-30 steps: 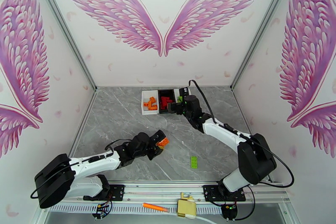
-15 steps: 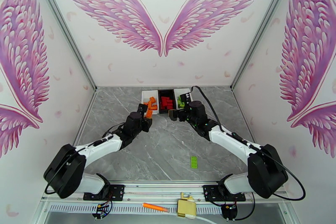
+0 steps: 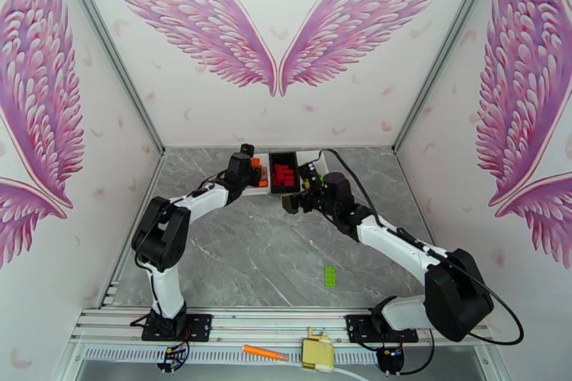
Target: Sort the legos into containers by color
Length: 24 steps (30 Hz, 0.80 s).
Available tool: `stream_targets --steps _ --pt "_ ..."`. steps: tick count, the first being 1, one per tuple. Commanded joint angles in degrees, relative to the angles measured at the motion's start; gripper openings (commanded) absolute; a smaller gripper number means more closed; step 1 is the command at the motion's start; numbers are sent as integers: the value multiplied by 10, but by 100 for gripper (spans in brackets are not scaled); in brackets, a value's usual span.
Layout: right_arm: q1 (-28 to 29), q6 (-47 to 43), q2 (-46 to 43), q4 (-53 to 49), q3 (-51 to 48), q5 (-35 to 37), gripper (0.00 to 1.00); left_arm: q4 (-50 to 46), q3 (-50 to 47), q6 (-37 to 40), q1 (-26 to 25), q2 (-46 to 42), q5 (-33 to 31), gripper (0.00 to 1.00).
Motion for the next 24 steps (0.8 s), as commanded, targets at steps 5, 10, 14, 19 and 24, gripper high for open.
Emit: stream_targets --steps 5,10,14,19,24 --pt "4 -12 -11 -5 0 -7 99 -42 94 6 6 74 17 31" --pt "4 -10 -28 -50 14 38 99 -9 71 13 6 51 17 56" --pt "5 35 -69 -89 -4 98 100 54 -2 20 4 -13 17 72" --pt "6 112 -109 -186 -19 134 99 89 -86 53 -8 -96 32 85" --pt "22 156 -161 -240 -71 165 99 108 -169 110 -33 -181 59 98"
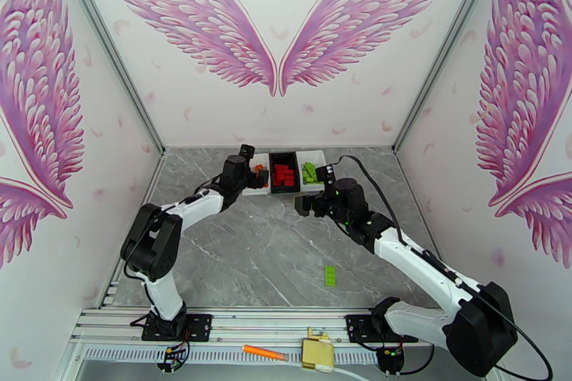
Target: Sort the legos into containers by color
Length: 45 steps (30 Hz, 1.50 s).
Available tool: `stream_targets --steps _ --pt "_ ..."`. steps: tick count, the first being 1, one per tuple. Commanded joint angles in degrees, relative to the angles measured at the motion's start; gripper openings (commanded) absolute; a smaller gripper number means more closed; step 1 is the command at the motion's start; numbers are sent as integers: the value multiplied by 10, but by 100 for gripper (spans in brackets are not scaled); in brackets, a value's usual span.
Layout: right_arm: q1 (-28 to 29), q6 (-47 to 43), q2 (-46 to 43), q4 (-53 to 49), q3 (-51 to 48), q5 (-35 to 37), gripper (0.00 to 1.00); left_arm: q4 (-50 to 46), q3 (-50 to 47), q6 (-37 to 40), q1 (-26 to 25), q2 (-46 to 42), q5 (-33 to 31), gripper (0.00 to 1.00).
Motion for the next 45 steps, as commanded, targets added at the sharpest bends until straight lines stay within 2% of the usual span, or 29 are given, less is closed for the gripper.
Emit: stream_targets --steps 1,6,14,18,23,27,32,38,45 --pt "13 60 -36 -86 -37 46 99 26 -50 56 -20 -66 32 99" --pt "34 149 -91 -150 -77 70 99 43 -138 121 -58 -151 87 99" --pt "106 259 -128 -289 -97 127 99 24 -231 165 -118 -244 209 99" --pt "134 302 -114 -336 -105 126 99 16 -278 196 -140 -293 273 99" --pt "153 335 -79 -345 -119 118 99 -27 -301 237 -154 -332 316 99" --pt "182 335 -15 -373 -93 140 96 -45 -303 258 -160 -335 343 99" --pt "200 339 41 -359 -85 137 87 -49 -301 266 -163 -325 354 99" --pt "201 340 66 -326 -102 126 69 -58 -299 267 -164 -317 369 99" --pt "202 347 98 -307 -108 115 60 -61 -300 272 -166 -317 368 99"
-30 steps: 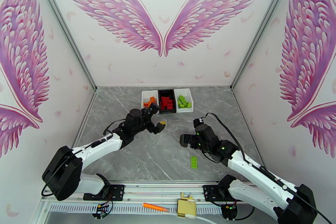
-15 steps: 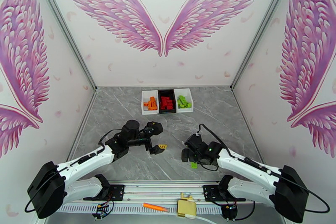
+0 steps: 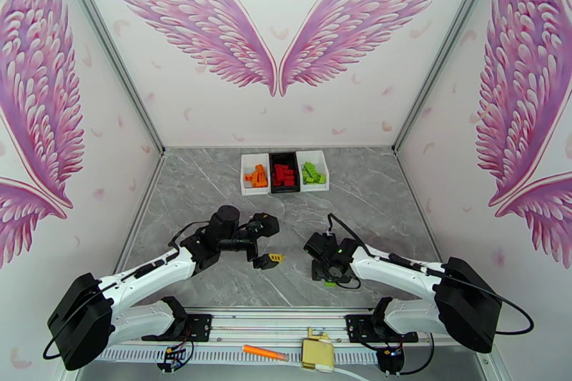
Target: Sort the legos into containers by color
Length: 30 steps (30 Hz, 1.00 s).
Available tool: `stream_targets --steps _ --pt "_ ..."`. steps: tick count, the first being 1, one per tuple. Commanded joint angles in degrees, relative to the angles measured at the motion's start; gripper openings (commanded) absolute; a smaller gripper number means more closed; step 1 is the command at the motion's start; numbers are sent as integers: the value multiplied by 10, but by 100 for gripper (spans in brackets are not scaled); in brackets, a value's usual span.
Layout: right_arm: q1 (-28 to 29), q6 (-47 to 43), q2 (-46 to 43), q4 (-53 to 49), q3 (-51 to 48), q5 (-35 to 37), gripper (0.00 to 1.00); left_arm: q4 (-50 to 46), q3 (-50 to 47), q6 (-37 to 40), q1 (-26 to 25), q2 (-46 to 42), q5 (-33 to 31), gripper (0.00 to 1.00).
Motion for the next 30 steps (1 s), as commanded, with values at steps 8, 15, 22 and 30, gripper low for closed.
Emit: stream_targets --steps 8,15,22,30 --pt "4 12 23 38 -22 -12 47 -15 -7 9 -2 7 8 99" --pt "4 11 24 30 -14 -3 25 -15 -5 10 -3 7 10 99" --pt "1 -18 -2 14 27 10 21 -4 -4 -5 -3 6 3 99" --pt "-54 -147 2 60 141 66 23 104 -17 -57 -2 14 -60 99"
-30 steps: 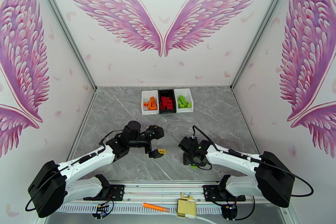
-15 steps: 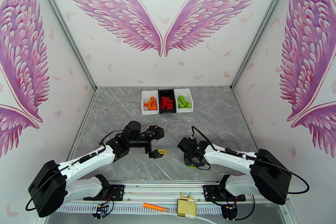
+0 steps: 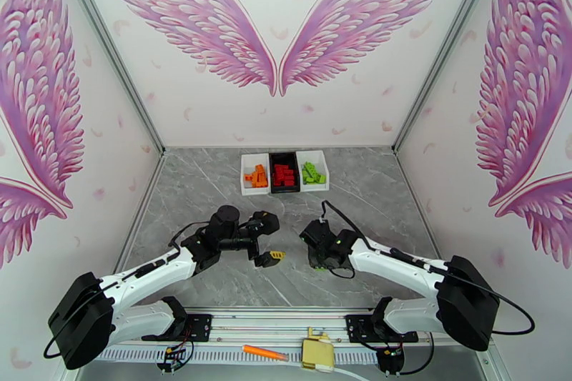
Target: Sort the legos into containers by color
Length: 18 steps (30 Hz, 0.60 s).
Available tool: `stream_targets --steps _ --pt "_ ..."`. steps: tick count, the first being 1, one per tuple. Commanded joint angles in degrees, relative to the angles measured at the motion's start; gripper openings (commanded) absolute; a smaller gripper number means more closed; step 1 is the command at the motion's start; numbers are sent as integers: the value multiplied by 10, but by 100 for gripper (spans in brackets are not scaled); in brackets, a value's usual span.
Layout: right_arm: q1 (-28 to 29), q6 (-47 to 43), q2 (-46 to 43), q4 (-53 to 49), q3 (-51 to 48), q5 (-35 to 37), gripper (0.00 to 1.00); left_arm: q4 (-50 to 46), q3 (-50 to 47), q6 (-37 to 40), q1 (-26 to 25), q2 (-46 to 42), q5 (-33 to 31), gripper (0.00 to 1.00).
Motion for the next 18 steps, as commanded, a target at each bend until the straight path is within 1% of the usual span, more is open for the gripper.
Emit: stream_targets --steps 1,6,9,13,18 --pt "-29 -79 7 55 47 25 23 74 -14 -36 -1 14 -35 99" --pt "-77 -154 72 118 127 23 24 202 -41 -103 -1 37 -91 99" --pt "-113 -192 114 165 167 18 24 247 -43 -123 -2 55 -114 99" --pt "-152 -240 185 217 231 13 24 258 -42 -129 -2 65 -140 99" --pt "-195 -270 265 267 302 18 23 250 -44 -127 -1 66 -158 99"
